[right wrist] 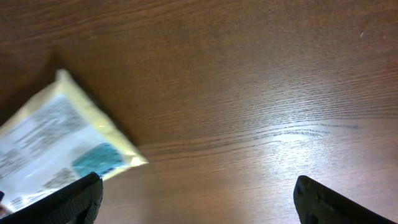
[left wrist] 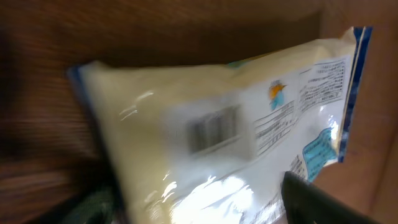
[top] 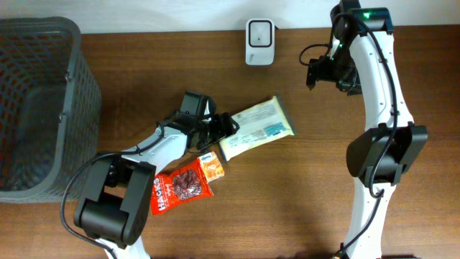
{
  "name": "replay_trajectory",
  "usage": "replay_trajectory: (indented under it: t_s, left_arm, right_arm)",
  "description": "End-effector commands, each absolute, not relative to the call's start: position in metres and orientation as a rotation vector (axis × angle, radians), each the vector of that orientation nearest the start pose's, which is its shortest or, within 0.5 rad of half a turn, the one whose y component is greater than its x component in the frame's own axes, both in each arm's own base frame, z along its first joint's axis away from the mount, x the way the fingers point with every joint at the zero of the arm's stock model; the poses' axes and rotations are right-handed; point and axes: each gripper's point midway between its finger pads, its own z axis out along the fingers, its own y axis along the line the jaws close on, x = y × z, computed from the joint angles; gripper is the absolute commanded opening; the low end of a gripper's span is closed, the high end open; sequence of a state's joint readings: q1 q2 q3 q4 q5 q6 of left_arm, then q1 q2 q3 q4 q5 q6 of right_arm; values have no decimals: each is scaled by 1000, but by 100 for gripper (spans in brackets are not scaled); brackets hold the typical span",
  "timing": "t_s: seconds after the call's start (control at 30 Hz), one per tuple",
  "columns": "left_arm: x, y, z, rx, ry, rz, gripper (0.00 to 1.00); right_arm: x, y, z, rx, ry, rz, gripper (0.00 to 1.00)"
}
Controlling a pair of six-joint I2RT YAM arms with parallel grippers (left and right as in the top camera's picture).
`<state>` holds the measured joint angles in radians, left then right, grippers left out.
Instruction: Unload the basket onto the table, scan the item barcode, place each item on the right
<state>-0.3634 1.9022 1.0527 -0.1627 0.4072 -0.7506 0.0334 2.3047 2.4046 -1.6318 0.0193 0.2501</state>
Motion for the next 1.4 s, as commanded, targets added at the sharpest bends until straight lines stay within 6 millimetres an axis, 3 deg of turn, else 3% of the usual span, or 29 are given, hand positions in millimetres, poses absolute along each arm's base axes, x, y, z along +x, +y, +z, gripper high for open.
replay_trajectory:
  t_s: [0.0,0.1,0.3,0.5,0.57,0.67,0.73,0.93,1.03,1.2,1.27,1.37]
  left_arm:
    - [364,-220,-8,-388,2816,-899,57]
    - [369,-211,-12,-409,2802,-814,31]
    - [372,-205,-14,-422,2792,-760,0]
    - [374,-213,-5,-374,2783,-823,0]
    - [381,-225,16,-237,2739,-893,0]
    - [394,-231,54,-183,2653,-929,0]
    - [400,-233,93,-153,2580,-956,0]
    - [392,-239,194,-41,2360,-1073,0]
    - [387,-234,228,49,2261,-1038,0]
    - [395,-203,267,141,2098,-751,0]
    - [400,-186,267,135,2086,-606,0]
    - [404,-161,251,104,2135,-415,0]
  right_arm:
    - [444,8,153,326,3069,-43,98]
    - [444,8,153,327,3069,-43,98]
    - [444,8,153,326,3069,-43,98]
    - [444,8,153,326,3069,-43,98]
    - [444,8,153,326,3069,-43,98]
    - [444,8,153,327,3069,-43,98]
    - [444,8,153,326,3069,-43,98]
    - [444,8,153,326,3069,-43,98]
    - [444,8,153,326,3069,-43,98]
    - [444,8,153,326,3069,-43,98]
    - [444,8,153,327,3069,-43,98]
    - [444,8,153,326,3069,-43,98]
